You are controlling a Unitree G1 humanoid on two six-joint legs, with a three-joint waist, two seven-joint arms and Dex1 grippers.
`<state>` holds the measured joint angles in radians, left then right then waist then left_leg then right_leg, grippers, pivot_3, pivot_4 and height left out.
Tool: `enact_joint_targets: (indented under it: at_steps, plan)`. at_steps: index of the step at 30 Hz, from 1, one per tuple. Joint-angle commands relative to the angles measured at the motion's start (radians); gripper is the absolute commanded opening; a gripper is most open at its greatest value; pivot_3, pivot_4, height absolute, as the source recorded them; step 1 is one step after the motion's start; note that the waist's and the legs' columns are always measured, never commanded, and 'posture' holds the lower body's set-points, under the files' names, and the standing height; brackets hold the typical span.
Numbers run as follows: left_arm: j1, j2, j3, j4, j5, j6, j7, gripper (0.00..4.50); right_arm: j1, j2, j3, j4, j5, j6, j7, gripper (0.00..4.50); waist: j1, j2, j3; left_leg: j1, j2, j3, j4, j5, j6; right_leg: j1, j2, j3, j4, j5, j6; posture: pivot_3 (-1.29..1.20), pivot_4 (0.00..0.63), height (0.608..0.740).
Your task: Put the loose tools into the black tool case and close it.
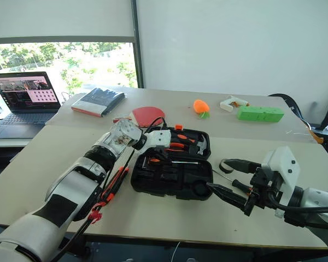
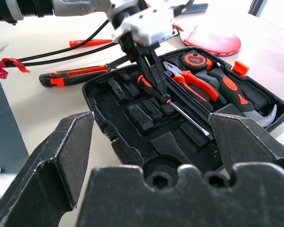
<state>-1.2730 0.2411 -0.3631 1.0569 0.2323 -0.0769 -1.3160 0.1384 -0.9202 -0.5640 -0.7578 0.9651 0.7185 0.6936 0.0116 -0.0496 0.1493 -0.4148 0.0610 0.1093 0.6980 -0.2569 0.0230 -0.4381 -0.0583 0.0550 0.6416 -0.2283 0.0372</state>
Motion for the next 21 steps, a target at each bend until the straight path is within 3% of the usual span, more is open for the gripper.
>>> enact_joint_targets:
  at_steps: [1,21]
  plan:
    - [-0.017,0.003,-0.014,-0.019,0.024,-0.041,0.027,0.01,-0.008,0.003,-0.029,-0.018,-0.003,-0.025,-0.006,4.5,0.0,0.0,0.0,0.0,0.0,0.0,0.0,0.0,0.0,0.0,0.0,0.0,0.0,0.0,0.0,0.0,0.15,0.736]
    - [0.014,-0.013,-0.13,0.09,0.181,-0.192,0.145,0.01,-0.005,0.018,-0.028,-0.023,0.002,-0.026,-0.027,4.5,0.001,0.0,0.0,0.001,0.0,0.0,0.0,0.0,0.0,0.001,0.0,0.0,0.0,0.0,0.0,0.0,0.15,0.736]
